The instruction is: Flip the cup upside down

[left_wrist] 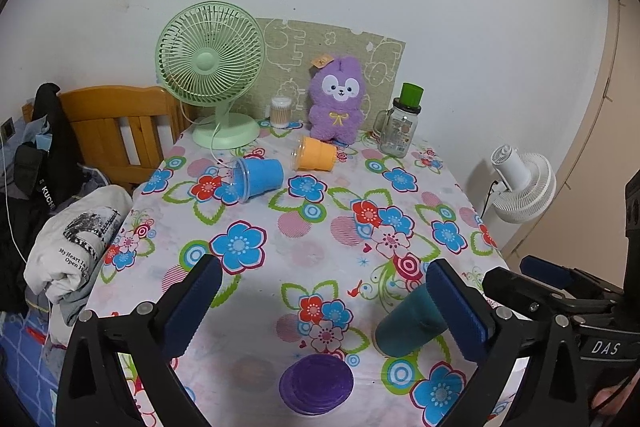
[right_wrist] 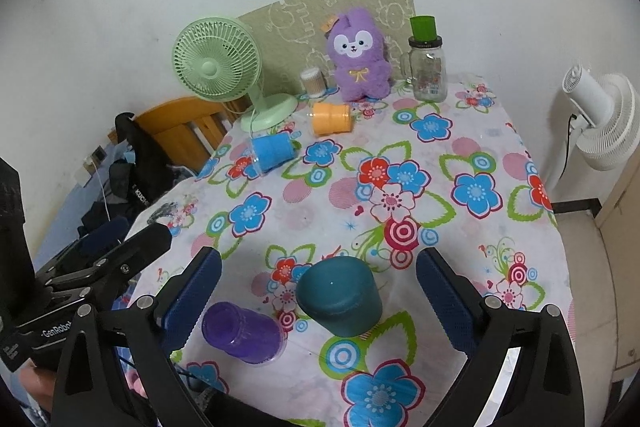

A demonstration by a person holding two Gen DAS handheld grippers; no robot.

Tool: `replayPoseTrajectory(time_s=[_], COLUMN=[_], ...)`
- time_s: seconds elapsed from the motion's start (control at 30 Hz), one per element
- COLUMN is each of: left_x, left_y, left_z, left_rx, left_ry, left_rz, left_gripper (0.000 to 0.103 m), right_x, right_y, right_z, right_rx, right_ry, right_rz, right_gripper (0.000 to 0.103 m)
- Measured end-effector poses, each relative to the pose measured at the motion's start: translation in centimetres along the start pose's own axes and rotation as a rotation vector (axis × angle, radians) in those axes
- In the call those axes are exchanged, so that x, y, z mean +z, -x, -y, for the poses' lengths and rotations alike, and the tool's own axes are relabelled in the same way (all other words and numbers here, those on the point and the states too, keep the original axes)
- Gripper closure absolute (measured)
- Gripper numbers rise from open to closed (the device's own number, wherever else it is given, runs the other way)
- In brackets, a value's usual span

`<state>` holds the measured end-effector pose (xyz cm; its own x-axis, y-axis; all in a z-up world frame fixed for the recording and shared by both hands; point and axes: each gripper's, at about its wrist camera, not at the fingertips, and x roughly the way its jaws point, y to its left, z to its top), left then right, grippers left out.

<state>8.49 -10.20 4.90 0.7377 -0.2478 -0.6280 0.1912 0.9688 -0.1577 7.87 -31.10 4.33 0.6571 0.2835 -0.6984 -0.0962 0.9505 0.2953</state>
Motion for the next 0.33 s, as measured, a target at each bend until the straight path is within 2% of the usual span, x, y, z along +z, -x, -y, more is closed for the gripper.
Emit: replayPoseTrajectory(time_s=[0.33], left_x=[0.03], left_y=[0.17], left_z=[-0.39], left_rx=[0.013], left_ry=[-0.006], left_rz=[0.008], left_gripper=[0.000], right_x=[-0.08], right_y=[0.51], right_z=[-0.60], right_rx=[0.013], right_ry=[0.009], right_rz=[0.014], right_gripper=[0.004])
